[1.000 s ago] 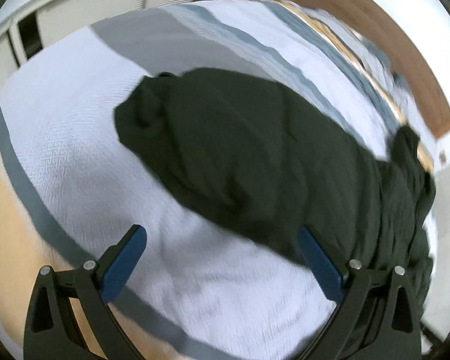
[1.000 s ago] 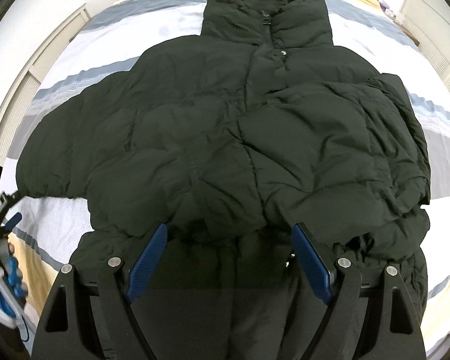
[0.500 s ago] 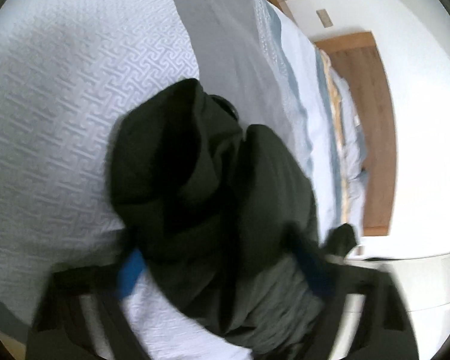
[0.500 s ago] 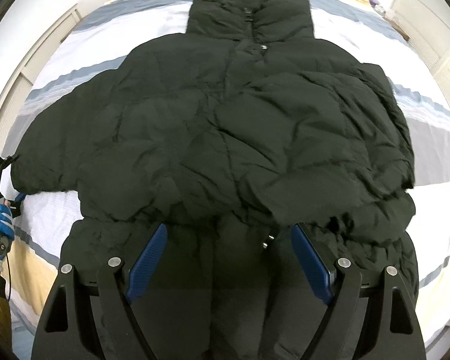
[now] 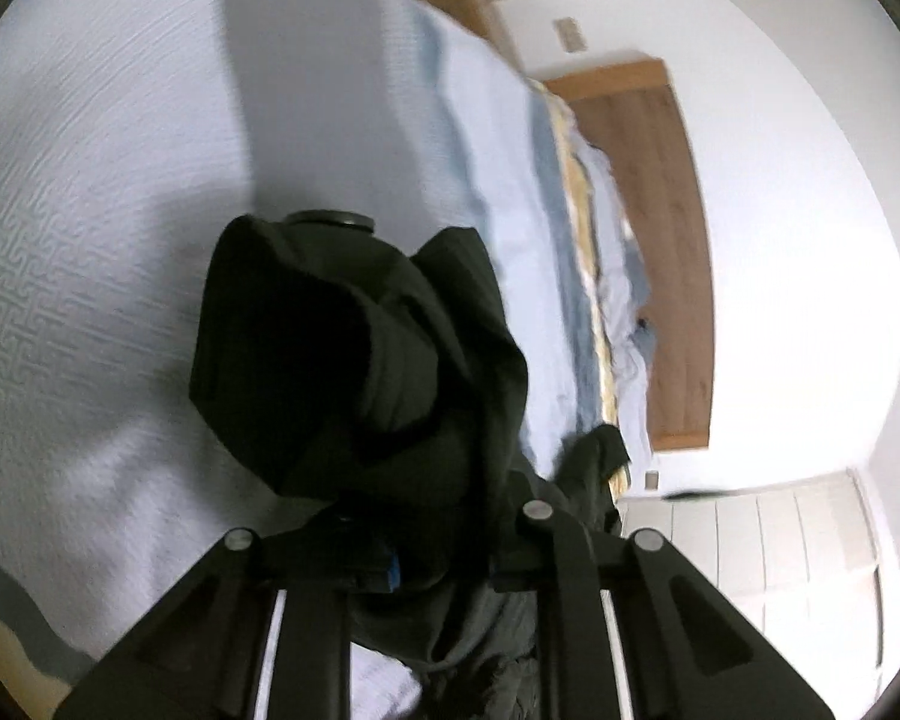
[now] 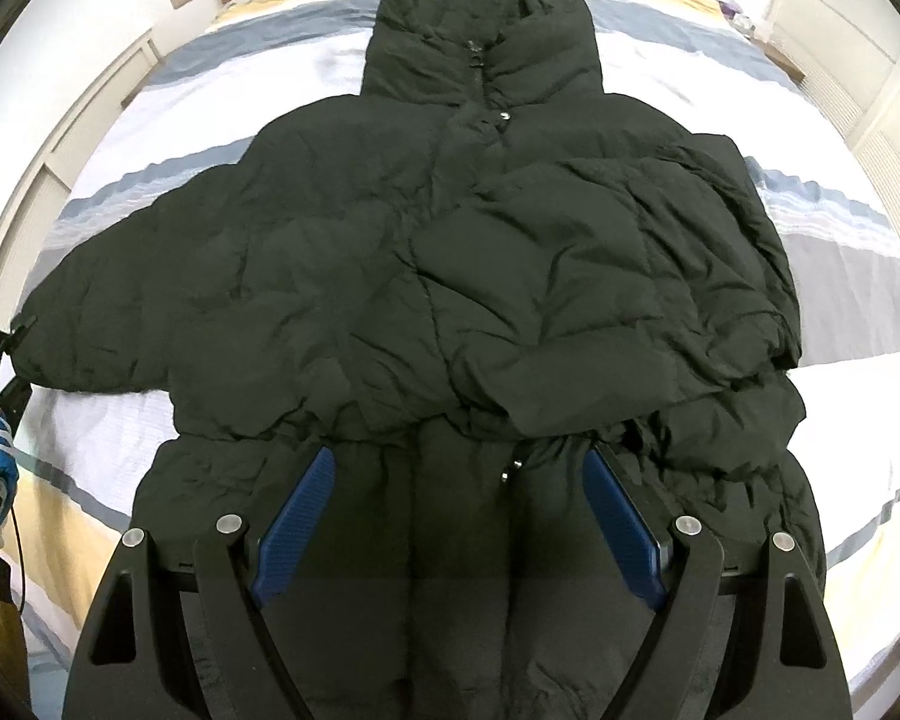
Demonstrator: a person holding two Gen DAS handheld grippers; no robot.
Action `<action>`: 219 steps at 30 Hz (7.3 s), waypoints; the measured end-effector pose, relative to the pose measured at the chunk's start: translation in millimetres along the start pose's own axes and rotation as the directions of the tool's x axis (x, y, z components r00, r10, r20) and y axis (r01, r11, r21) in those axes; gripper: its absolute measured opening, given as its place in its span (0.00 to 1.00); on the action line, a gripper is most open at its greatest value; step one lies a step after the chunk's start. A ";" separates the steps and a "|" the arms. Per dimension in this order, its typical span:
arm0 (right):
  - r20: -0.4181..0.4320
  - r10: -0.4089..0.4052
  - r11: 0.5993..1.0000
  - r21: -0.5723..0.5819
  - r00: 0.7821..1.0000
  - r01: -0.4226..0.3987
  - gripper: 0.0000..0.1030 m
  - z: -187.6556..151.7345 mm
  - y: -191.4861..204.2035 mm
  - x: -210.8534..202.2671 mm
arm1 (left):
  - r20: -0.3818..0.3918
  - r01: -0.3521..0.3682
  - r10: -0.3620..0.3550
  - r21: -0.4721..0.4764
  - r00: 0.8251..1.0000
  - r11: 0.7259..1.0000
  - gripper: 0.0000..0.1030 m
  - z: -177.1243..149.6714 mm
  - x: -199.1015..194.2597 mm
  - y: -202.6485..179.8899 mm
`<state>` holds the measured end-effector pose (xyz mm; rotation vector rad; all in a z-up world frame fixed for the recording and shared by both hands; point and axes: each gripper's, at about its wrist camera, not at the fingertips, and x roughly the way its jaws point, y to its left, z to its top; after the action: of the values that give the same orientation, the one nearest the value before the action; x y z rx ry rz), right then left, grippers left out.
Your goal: Fold large clothes
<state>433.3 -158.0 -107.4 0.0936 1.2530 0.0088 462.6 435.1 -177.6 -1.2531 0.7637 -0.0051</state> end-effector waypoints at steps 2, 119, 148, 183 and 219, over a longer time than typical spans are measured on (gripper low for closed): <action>0.007 0.022 1.000 0.009 1.000 -0.022 0.81 0.0 -3.9 1.5 | -0.002 0.010 -0.010 0.053 1.000 0.999 0.16 -9.8 -5.5 -22.4; 0.219 0.158 0.946 -0.314 0.963 -0.083 0.78 30.1 -36.4 2.0 | -0.028 -0.144 0.358 0.885 0.933 0.444 0.62 -292.7 185.4 -214.9; 0.062 0.170 0.931 -0.339 0.984 -0.139 0.81 24.2 -44.5 78.2 | 0.033 -0.242 0.476 0.891 0.879 0.385 0.67 -323.7 230.5 -171.9; 0.045 0.226 0.927 -0.318 0.973 -0.201 0.81 -0.4 -65.4 91.6 | 0.164 -0.393 0.593 0.876 0.788 0.281 0.70 -357.8 215.5 -165.4; 0.343 0.271 0.952 0.044 0.899 -0.303 0.82 403.4 -177.3 176.4 | -0.222 -0.089 0.268 0.591 0.938 0.802 0.70 -144.9 473.0 -288.3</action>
<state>863.2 -351.0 -163.3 0.3508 0.8893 0.1827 859.2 22.3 -190.8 -0.5967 1.0466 -0.2579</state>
